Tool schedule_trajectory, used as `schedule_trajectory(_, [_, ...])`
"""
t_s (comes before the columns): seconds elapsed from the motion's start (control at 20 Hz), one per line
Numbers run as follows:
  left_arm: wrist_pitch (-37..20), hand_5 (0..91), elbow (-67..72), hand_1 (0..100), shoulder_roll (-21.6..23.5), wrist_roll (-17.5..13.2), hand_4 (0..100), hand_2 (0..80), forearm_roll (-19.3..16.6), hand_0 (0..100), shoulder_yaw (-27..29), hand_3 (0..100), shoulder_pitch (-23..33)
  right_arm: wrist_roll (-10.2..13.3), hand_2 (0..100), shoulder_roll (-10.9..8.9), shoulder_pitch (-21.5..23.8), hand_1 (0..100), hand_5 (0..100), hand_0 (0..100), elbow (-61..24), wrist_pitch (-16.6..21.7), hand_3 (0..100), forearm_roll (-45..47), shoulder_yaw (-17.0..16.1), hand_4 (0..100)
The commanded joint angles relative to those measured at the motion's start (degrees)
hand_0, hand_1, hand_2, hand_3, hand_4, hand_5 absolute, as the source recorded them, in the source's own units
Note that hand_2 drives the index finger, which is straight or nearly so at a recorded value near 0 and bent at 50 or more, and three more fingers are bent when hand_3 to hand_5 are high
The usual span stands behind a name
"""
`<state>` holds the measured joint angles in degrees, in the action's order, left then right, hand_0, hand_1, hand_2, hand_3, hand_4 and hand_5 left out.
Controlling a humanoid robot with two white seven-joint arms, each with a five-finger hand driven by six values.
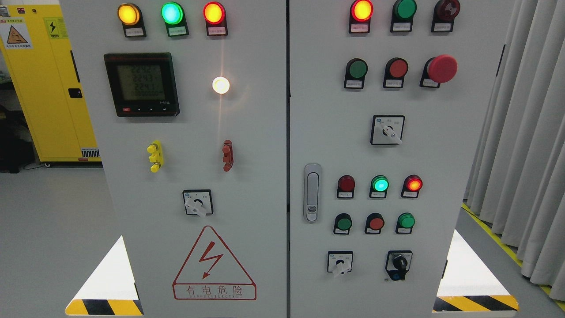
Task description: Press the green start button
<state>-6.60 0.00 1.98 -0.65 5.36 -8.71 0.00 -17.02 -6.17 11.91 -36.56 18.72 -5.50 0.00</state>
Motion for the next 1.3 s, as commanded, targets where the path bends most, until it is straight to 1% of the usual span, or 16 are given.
schedule_trajectory(0.0, [0.01,0.0,-1.58,56,-3.21,-0.05,0,0.0,0.00,12,0.01,0,-1.32,-0.38,0,0.20,0.84,38,0,17,-17.92,4.74,3,-0.47,-1.58,5])
schedule_trajectory(0.05, [0.01,0.0,-1.58,56,-3.56,-0.05,0,0.0,0.00,12,0.10,0,-1.41,-0.38,0,0.02,0.93,38,0,17,-19.59,5.62,3,-0.47,-1.58,5])
schedule_trajectory(0.1, [0.01,0.0,-1.58,56,-3.65,-0.05,0,0.0,0.00,12,0.10,0,-1.41,-0.38,0,-0.07,1.10,39,1,17,-21.43,6.49,5,-0.56,-1.58,11])
schedule_trajectory(0.15, [0.01,0.0,-1.58,56,-3.65,-0.05,0,0.0,0.00,12,0.10,0,-1.41,-0.38,0,-0.16,1.19,39,12,17,-23.10,7.46,10,-0.56,-1.58,19])
schedule_trajectory(0.2, [0.01,0.0,-1.58,56,-4.09,-0.05,0,0.0,0.00,12,0.10,0,-1.41,-0.47,0,-0.24,1.19,39,12,17,-24.77,8.60,10,-1.00,-1.58,18])
schedule_trajectory(0.25, [0.01,0.0,-1.58,56,-4.53,-0.05,0,0.0,0.00,12,0.10,0,-1.41,-0.47,0,-0.33,1.19,41,21,17,-26.53,9.74,15,-2.22,-1.58,24])
schedule_trajectory(0.35, [0.01,0.0,-1.58,56,-4.80,-0.05,0,0.0,0.00,12,0.10,0,-1.41,-0.47,0,-0.68,1.19,43,29,18,-30.31,12.73,20,-5.90,-1.76,31])
schedule_trajectory(0.5, [0.01,0.0,-1.58,56,-6.46,-0.05,0,0.0,0.00,12,0.10,0,-1.32,-0.47,0,-0.86,1.45,50,37,19,-37.25,16.34,28,-12.93,-2.02,39])
schedule_trajectory(0.55, [0.01,0.0,-1.58,56,-6.99,-0.05,0,0.0,0.00,12,0.10,0,-1.41,-0.47,0,-0.86,1.45,52,42,19,-39.62,17.48,36,-14.95,-2.02,46])
schedule_trajectory(0.6, [0.01,0.0,-1.58,56,-7.26,-0.05,0,0.0,0.00,12,0.10,0,-1.41,-0.47,0,-0.86,1.63,54,43,19,-41.73,18.79,39,-16.89,-2.02,47])
schedule_trajectory(0.7, [0.01,0.0,-1.67,56,-7.87,-0.05,0,0.0,0.00,12,0.01,0,-1.41,-0.56,0,-0.86,1.54,58,49,17,-45.95,20.91,50,-20.49,-2.02,54])
schedule_trajectory(0.75, [0.01,0.0,-1.76,56,-8.05,-0.05,0,0.0,0.00,12,0.01,0,-1.41,-0.56,0,-0.86,1.46,60,52,16,-48.50,21.35,57,-22.43,-2.11,59])
schedule_trajectory(0.9, [0.01,0.0,-1.67,56,-8.05,-0.05,0,0.0,-0.08,12,-0.07,0,-1.41,-0.47,0,-0.51,1.10,61,55,18,-55.36,21.53,60,-26.91,-3.07,63])
schedule_trajectory(0.95, [0.01,0.0,-1.58,56,-8.05,-0.05,0,0.0,-0.08,12,-0.07,0,-1.41,-0.47,0,-0.51,1.02,63,59,17,-57.38,21.71,68,-28.32,-3.60,69])
schedule_trajectory(1.05, [0.01,0.0,-1.58,56,-8.05,-0.05,0,0.0,-0.08,12,-0.16,0,-1.41,-0.47,0,-0.51,0.58,64,61,17,-60.81,22.50,69,-31.83,-4.83,70])
schedule_trajectory(1.25, [0.01,0.0,-1.58,56,-8.05,-0.05,0,0.0,-0.08,12,-0.16,0,-1.41,-0.30,0,-0.42,-3.81,66,64,20,-66.18,23.12,70,-40.53,-8.17,73])
